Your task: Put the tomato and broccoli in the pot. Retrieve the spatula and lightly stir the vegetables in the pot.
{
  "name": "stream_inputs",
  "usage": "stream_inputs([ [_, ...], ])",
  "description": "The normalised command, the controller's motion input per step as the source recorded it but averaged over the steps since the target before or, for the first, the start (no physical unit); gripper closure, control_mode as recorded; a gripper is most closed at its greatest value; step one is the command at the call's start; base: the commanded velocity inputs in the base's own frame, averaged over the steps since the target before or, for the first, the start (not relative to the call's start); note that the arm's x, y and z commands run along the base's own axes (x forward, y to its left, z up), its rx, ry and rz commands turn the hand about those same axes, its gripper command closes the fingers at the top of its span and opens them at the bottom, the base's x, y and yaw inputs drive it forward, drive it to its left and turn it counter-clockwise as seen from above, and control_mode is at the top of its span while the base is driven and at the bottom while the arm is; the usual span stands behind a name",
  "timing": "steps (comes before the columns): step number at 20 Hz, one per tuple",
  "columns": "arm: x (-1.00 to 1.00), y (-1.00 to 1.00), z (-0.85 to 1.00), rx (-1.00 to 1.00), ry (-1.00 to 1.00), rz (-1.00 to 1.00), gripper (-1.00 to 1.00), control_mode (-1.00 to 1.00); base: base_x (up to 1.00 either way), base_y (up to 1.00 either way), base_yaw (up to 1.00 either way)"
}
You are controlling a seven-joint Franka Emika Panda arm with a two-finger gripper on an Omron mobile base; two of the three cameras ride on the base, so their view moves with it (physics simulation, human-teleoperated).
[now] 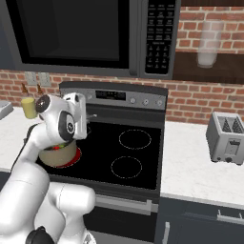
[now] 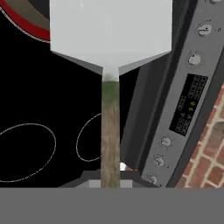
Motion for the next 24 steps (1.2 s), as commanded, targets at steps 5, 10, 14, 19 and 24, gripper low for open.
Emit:
stream_inputs([
  [5, 0.0, 0.66, 0.0, -0.31, -0.03, 0.13, 1.0, -1.0, 0.0, 0.0, 0.0],
  [10, 0.04, 0.57, 0.04, -0.16, -0.01, 0.0, 1.0, -1.0, 0.0, 0.0, 0.0],
  [14, 0.12, 0.43, 0.03, -0.13, 0.0, 0.0, 1.0, -1.0, 0.0, 0.0, 0.0],
  [19, 0.13, 0.11, -0.03, -0.14, 0.0, 0.0, 1.0, -1.0, 0.0, 0.0, 0.0],
  [24, 0.09, 0.01, -0.07, -0.21, 0.0, 0.0, 1.0, -1.0, 0.0, 0.0, 0.0],
])
